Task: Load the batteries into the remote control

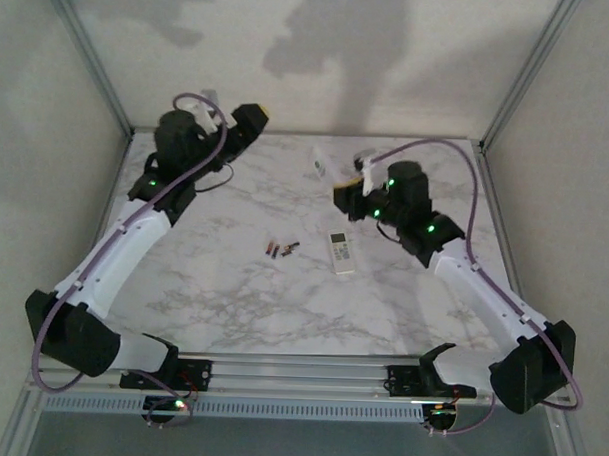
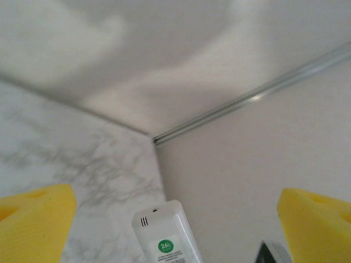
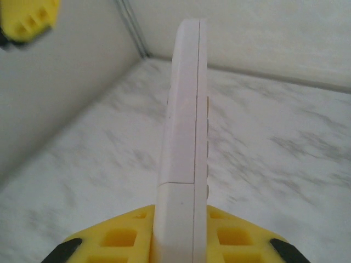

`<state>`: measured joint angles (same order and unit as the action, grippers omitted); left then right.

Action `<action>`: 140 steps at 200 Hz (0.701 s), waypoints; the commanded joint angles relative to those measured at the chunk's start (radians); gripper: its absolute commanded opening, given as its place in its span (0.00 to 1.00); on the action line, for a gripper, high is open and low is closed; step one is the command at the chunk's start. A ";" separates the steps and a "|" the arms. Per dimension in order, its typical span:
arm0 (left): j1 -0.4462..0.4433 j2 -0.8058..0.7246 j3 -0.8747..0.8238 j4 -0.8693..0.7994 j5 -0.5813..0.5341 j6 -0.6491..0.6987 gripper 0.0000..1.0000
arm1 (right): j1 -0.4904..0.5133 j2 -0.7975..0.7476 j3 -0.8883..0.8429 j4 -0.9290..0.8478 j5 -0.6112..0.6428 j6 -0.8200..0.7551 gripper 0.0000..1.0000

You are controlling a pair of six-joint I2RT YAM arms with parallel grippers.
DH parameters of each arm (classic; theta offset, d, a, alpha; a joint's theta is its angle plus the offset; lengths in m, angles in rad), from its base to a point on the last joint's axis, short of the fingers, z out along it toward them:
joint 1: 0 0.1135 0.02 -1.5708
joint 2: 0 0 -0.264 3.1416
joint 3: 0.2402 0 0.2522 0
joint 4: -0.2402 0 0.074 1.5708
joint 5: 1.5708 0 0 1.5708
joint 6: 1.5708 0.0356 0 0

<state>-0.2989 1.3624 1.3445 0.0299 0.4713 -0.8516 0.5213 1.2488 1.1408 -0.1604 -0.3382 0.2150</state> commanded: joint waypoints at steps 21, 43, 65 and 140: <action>-0.014 0.075 -0.051 0.304 0.331 -0.082 0.90 | -0.061 0.053 0.111 0.198 -0.343 0.516 0.04; -0.042 0.106 -0.033 0.439 0.389 -0.168 0.85 | -0.068 0.084 0.120 0.323 -0.365 0.653 0.04; -0.108 0.152 0.034 0.446 0.415 -0.180 0.80 | -0.069 0.117 0.125 0.429 -0.386 0.743 0.04; -0.102 0.185 0.036 0.530 0.334 -0.287 0.74 | -0.070 0.108 0.089 0.559 -0.438 0.844 0.03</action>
<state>-0.4053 1.5421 1.3540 0.4606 0.8093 -1.0927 0.4458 1.3857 1.2312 0.3244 -0.7315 1.0187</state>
